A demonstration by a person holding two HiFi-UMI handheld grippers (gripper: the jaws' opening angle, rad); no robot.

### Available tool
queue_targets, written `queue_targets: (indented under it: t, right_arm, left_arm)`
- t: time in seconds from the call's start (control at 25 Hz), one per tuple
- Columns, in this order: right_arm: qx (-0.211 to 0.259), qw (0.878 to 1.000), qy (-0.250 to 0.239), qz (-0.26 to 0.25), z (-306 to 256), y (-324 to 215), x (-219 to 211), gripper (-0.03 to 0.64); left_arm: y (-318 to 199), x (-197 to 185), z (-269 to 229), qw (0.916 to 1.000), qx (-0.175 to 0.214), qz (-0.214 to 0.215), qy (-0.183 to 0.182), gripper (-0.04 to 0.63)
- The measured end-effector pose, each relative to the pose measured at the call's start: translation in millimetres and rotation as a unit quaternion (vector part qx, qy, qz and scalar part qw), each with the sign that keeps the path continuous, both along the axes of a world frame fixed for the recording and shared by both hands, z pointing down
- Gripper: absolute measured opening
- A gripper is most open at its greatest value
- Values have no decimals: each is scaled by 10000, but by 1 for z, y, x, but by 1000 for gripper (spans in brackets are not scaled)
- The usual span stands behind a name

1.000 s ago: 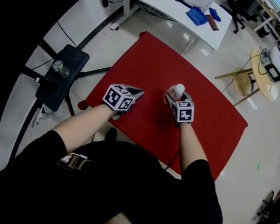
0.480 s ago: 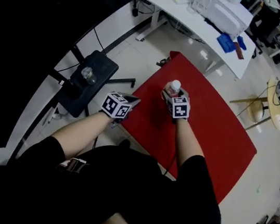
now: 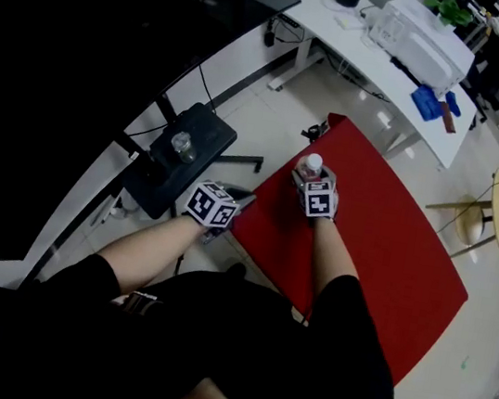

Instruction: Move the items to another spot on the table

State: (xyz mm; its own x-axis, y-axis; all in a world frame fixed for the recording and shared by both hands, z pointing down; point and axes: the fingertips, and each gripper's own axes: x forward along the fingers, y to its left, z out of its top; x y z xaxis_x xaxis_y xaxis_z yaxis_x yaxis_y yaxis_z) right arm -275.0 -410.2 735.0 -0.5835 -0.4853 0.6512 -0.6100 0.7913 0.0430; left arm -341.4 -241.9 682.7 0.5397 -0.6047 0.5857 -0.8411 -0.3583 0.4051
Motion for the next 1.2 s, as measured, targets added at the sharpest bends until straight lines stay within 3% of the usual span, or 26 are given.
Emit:
queue_targets:
  t: [0.32,0.6,0.8,0.96,1.08,1.2]
  right_arm:
    - [-294,9994,82,177,9,10,9,371]
    - [-318,9985,142,413,17,38,62,371]
    - [-358,9980,-77,513,3,61,102,370]
    - [-413,9964,-369,634,-21,87,153,336]
    - [-447,9941,-736,661,-54,114,196,201]
    - [-391,9929,-1029,461,-87,162,235,141]
  left_arm:
    - [0,4,-4,9999,68,82,21,-9]
    - [-2,31,-5,9994,94,309,104,-9]
    - [-4,71,-7,9979,124,620,116,-9]
    - [2,119,-17,9957,156,896,173,-9]
    - [11,165,-37,9926,285,1157,247,-9]
    - [34,210,-57,9894,414,1348,338,-9]
